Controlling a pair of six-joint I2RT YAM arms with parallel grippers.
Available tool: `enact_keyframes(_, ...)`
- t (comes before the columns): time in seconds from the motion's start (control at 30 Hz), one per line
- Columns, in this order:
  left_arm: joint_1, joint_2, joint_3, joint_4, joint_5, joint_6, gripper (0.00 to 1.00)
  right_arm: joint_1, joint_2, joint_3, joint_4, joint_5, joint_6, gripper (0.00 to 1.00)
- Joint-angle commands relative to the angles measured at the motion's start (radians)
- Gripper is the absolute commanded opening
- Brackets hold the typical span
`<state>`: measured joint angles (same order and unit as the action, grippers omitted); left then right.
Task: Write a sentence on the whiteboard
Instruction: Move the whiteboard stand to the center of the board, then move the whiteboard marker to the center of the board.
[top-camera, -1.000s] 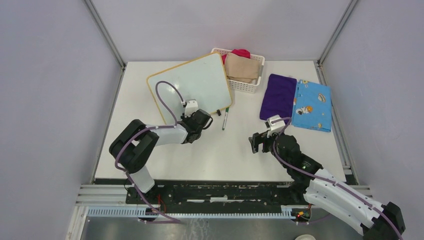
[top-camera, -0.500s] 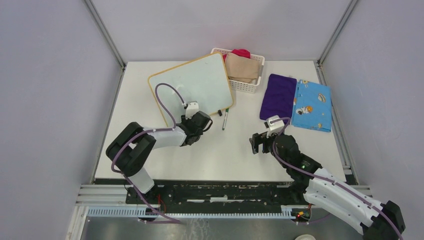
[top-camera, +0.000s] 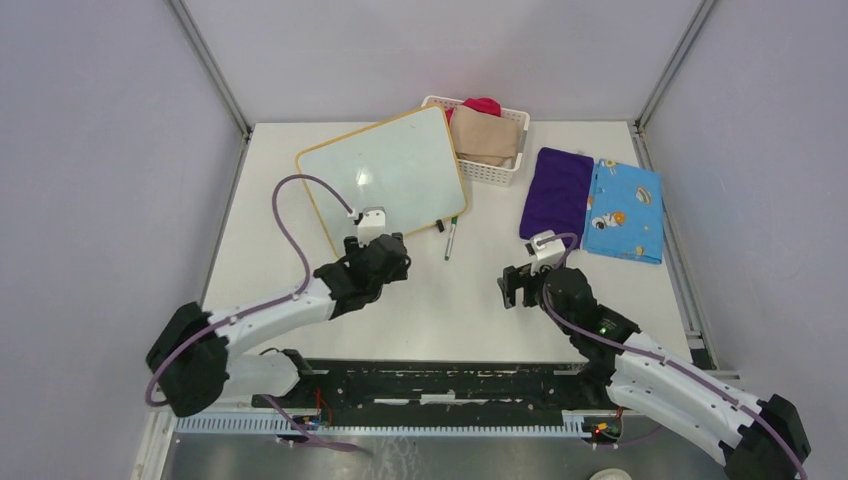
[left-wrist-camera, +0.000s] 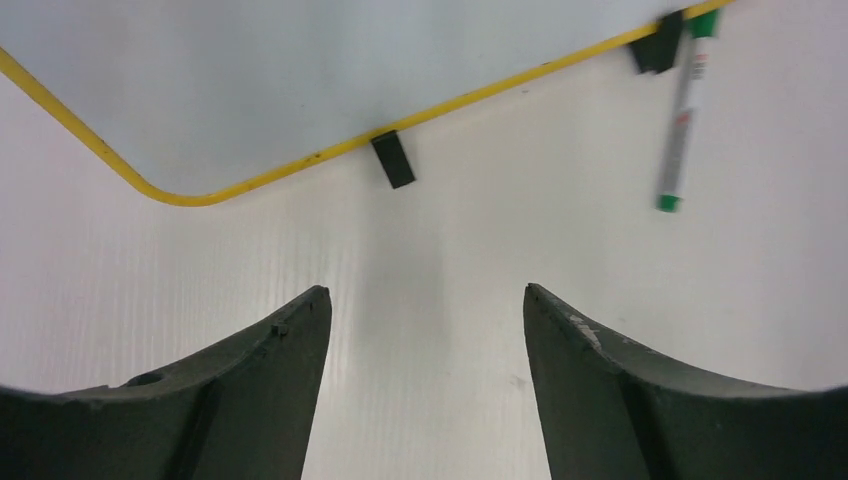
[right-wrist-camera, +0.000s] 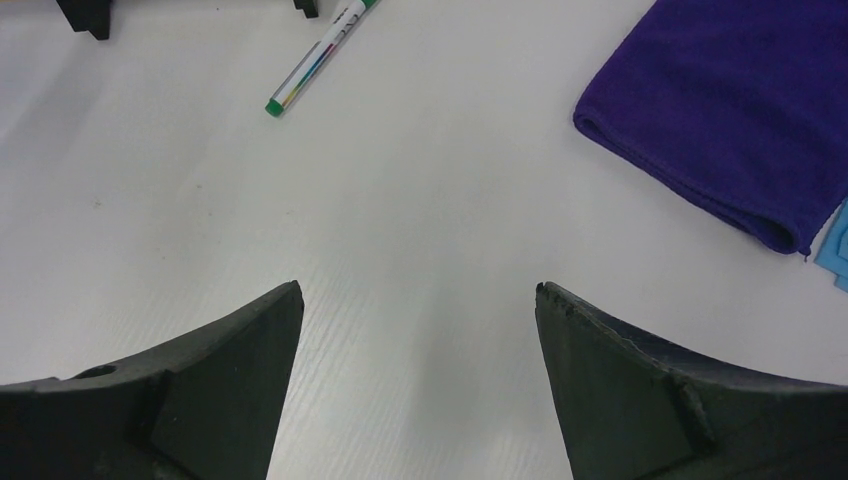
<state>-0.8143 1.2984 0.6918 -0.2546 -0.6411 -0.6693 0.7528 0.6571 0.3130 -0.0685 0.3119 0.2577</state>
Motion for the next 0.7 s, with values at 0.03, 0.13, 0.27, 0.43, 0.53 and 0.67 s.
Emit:
enact_keyframes(0.03,-0.049,-0.276,0.043,-0.074,0.035,0.047,0.77,0.009,0.077,0.084,0.055,-0.023,0.025,0.9)
enact_keyframes(0.13,-0.049,-0.424,0.073,-0.107,-0.012,0.133,0.77,0.037,0.149,0.126,0.081,-0.008,0.022,0.89)
enact_keyframes(0.27,-0.049,-0.515,0.124,-0.107,-0.096,0.283,0.8,0.082,0.33,0.218,0.108,0.028,0.032,0.88)
enact_keyframes(0.43,-0.048,-0.483,0.144,-0.044,-0.211,0.428,0.8,0.101,0.589,0.364,0.121,0.051,0.1,0.85)
enact_keyframes(0.53,-0.048,-0.464,0.135,-0.043,-0.282,0.429,0.81,0.1,0.711,0.436,0.128,0.065,0.136,0.82)
enact_keyframes(0.67,-0.046,-0.532,0.087,-0.01,-0.189,0.445,0.93,0.099,0.832,0.517,0.117,0.085,0.174,0.82)
